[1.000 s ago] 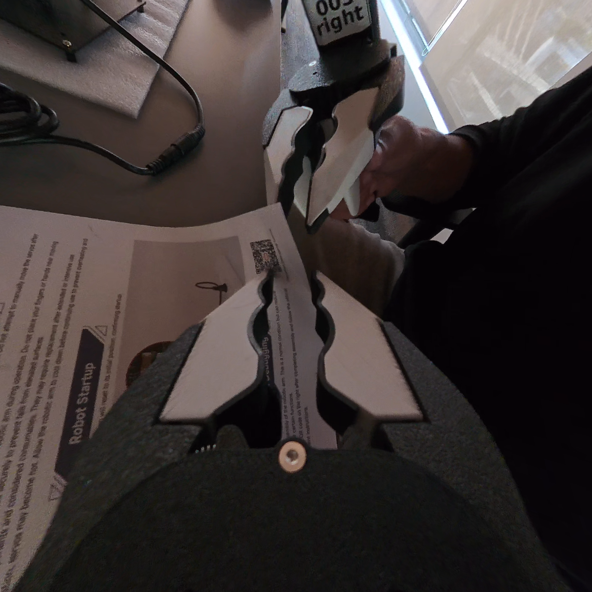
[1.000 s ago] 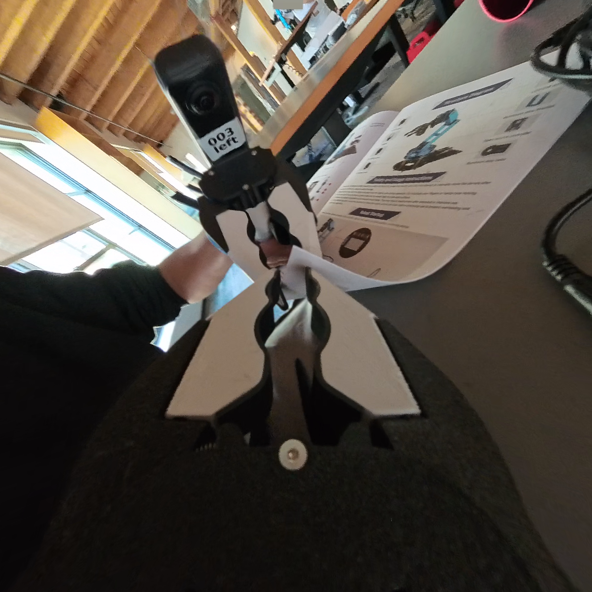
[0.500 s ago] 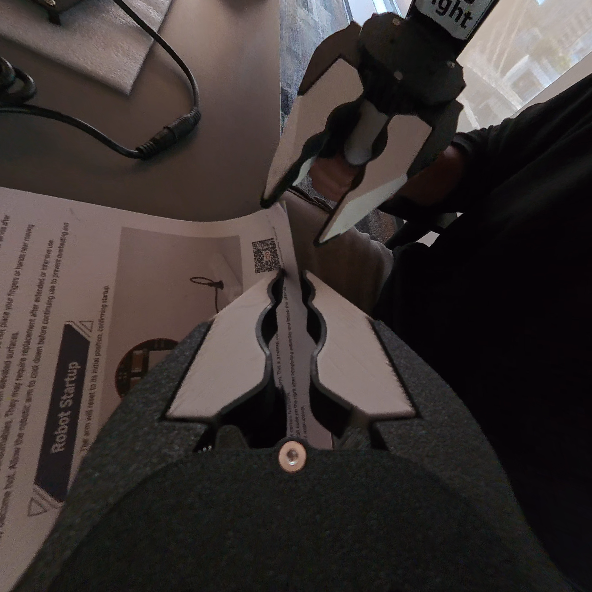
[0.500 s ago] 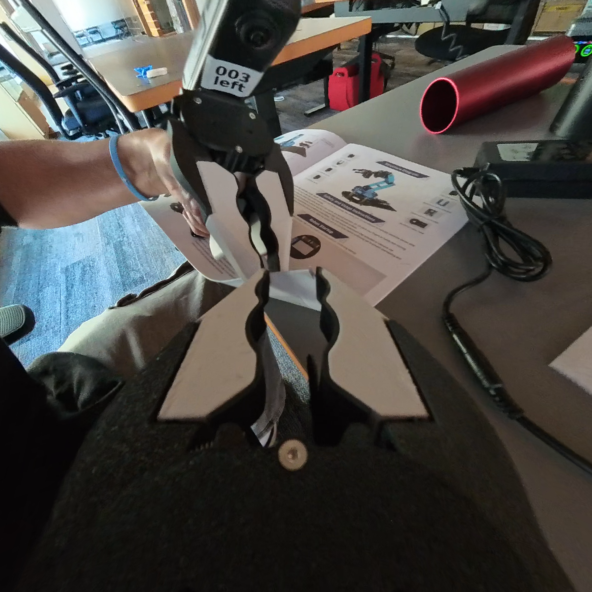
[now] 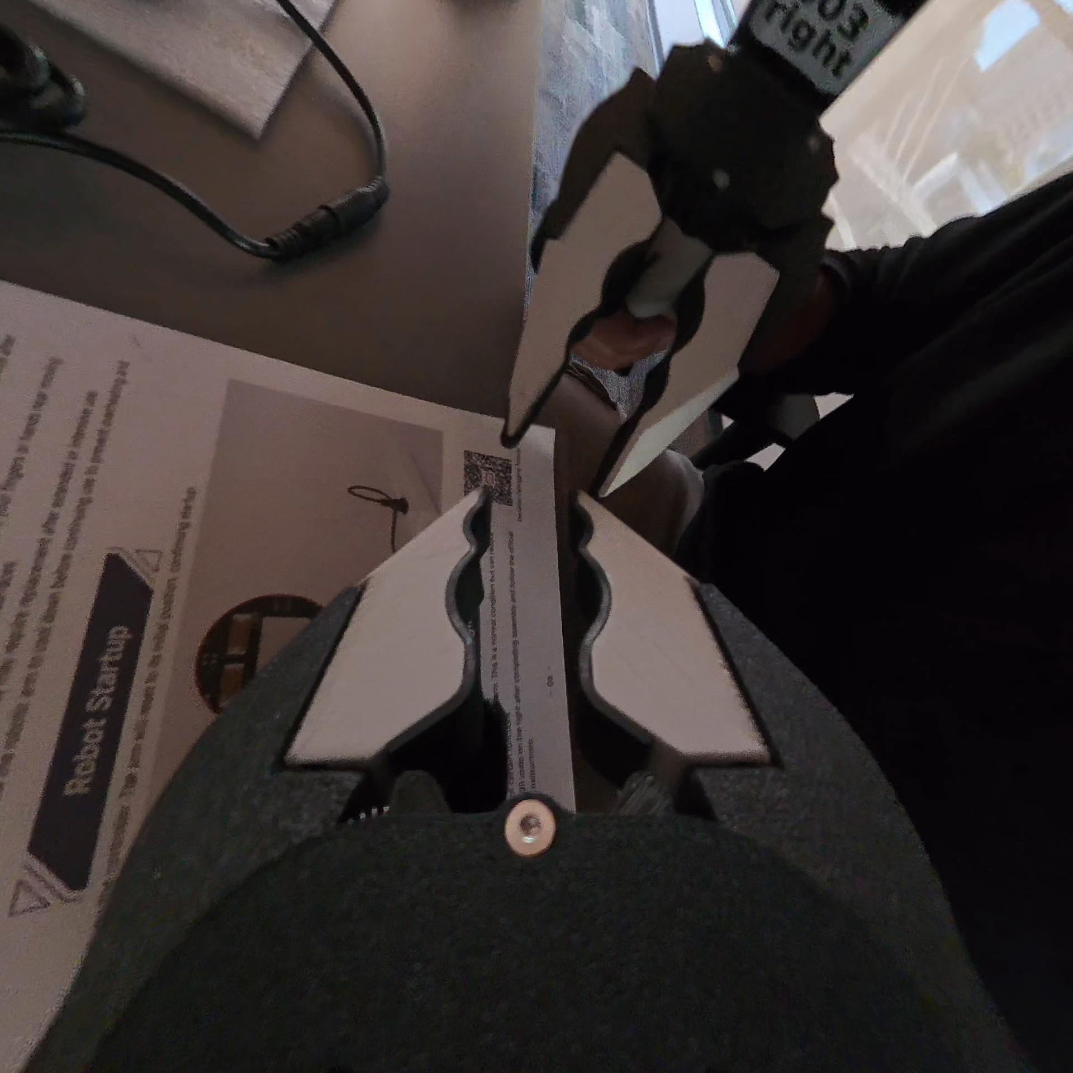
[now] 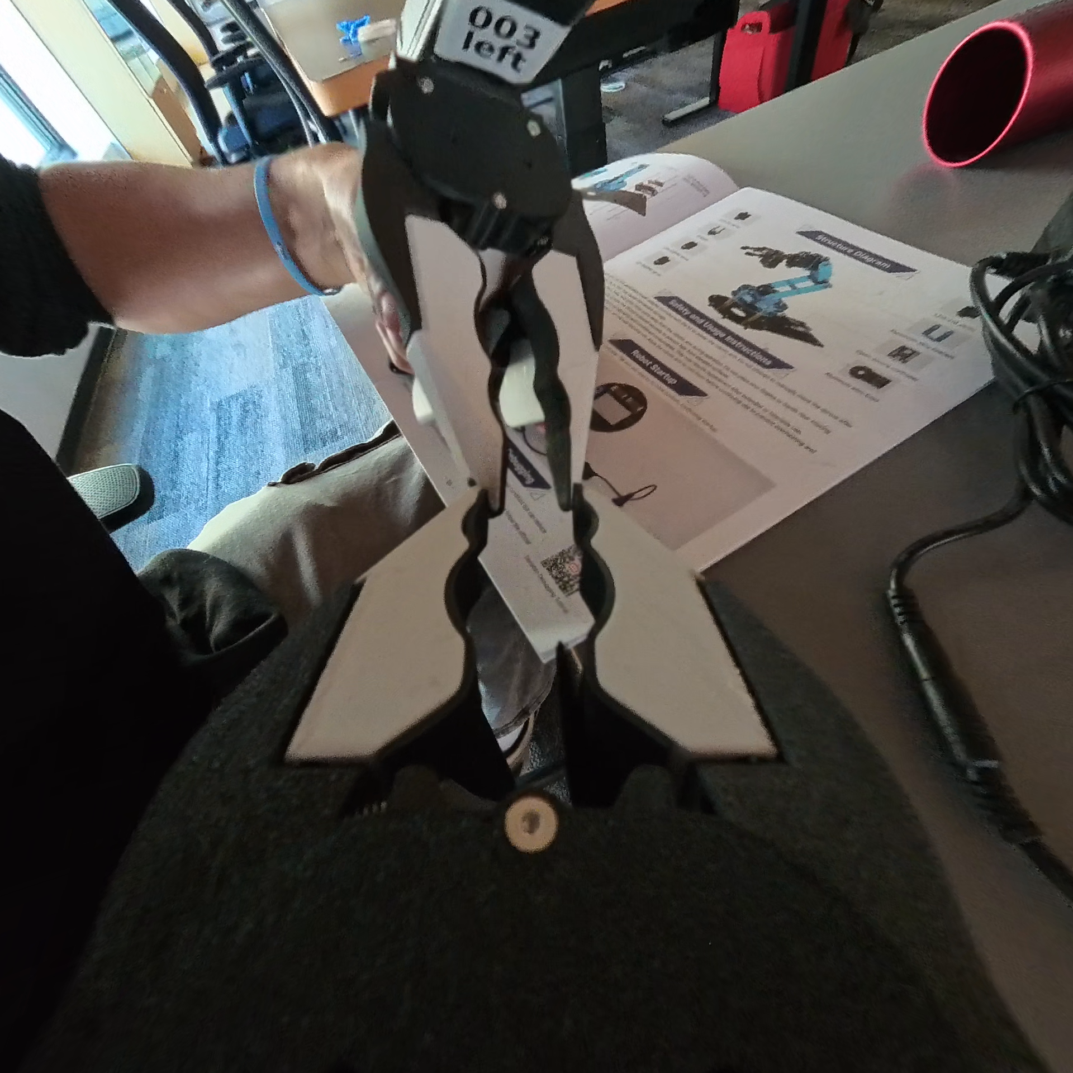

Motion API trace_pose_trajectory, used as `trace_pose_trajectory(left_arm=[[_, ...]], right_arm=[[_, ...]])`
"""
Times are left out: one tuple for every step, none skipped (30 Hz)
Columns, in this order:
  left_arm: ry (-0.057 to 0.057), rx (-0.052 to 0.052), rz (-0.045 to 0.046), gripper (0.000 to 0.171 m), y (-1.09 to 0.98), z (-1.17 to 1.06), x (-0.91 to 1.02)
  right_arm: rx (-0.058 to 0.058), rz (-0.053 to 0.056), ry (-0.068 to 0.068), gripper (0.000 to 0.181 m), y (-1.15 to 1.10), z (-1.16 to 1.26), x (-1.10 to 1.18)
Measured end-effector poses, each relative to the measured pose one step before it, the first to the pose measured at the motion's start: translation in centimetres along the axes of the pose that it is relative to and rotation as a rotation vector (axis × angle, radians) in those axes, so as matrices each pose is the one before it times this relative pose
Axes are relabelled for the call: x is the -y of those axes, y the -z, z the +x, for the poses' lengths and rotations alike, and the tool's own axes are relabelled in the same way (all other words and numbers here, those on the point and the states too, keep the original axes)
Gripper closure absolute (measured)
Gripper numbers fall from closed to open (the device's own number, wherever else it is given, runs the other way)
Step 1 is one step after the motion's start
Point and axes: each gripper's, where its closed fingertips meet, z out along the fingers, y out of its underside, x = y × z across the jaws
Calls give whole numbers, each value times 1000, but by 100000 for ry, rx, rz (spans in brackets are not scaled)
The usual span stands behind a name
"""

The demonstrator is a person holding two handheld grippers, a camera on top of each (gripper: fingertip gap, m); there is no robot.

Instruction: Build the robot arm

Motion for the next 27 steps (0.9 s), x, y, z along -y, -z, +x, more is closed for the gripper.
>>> trace_pose_trajectory(left_arm=[[3132,609,921,145,127,-241,150],[3528,1310,794,145,79,-366,139],[3273,382,675,145,64,-209,97],[2843,-111,193,145,67,-87,35],[1545,768,-294,144,87,-129,-25],[-1272,1414,-219,144,155,-29,-36],[-4211,2328,3,143,238,85,-81],[-6456,4614,37,137,268,-26,-66],[-7500,6948,-190,127,228,-255,-11],[-7469,6841,-333,120,126,-217,64],[-6760,4562,-849,119,-19,74,53],[-5551,2556,-1188,117,-188,290,7],[-4465,1578,-1383,114,-291,279,-90],[-3357,981,-1945,114,-370,205,-281],[-1942,177,-2246,114,-395,213,-410],[-648,-479,-1543,114,-356,220,-352],[2,-912,-818,114,-294,258,-258],[-51,-278,-580,114,-245,178,-206],[-537,425,-688,114,-199,91,-193],[-1032,1018,-452,114,-134,29,-101],[-834,975,-369,114,-62,5,-16],[-340,755,-375,114,-58,9,3],[-332,660,-212,114,-64,-4,10],[-342,590,-10,114,-61,7,23],[-256,475,-3,114,-60,7,25],[-317,561,-107,114,-45,5,45],[-297,613,97,114,-45,4,75]], right_arm=[[-380,392,313,154,-19,-27,-105],[163,-1374,648,154,-79,-76,-346],[62,-1639,934,154,-102,-54,-409],[-267,-876,943,154,-71,-21,-298],[-474,-783,721,154,-25,29,-267],[-1145,-728,723,154,126,146,-217],[-2314,-724,1193,152,415,347,-166],[-2139,-1223,1555,147,707,347,-280],[-1057,-2325,2053,143,802,128,-566],[-786,-3283,2879,144,684,-57,-854],[-1918,-2851,2395,145,431,-26,-883],[-145,-1374,1363,145,142,-371,-603],[898,32,173,144,-66,-547,-308],[-296,356,-117,145,-131,-276,-162],[-66,661,95,146,-122,-212,-41],[951,336,-304,145,-73,-224,7],[438,119,-933,145,-56,-59,38],[717,875,-1062,145,-3,-75,162],[1134,1420,-763,146,23,-179,256],[613,674,-526,147,-20,-98,150],[949,-824,-158,147,-104,-133,-74],[262,-643,127,147,-107,-39,-68],[-505,581,93,148,-47,65,108],[93,492,-201,148,-33,-9,93],[-57,-133,-405,148,-37,49,4],[-367,-201,-147,147,1,88,-16],[-575,-11,545,147,119,63,4]])
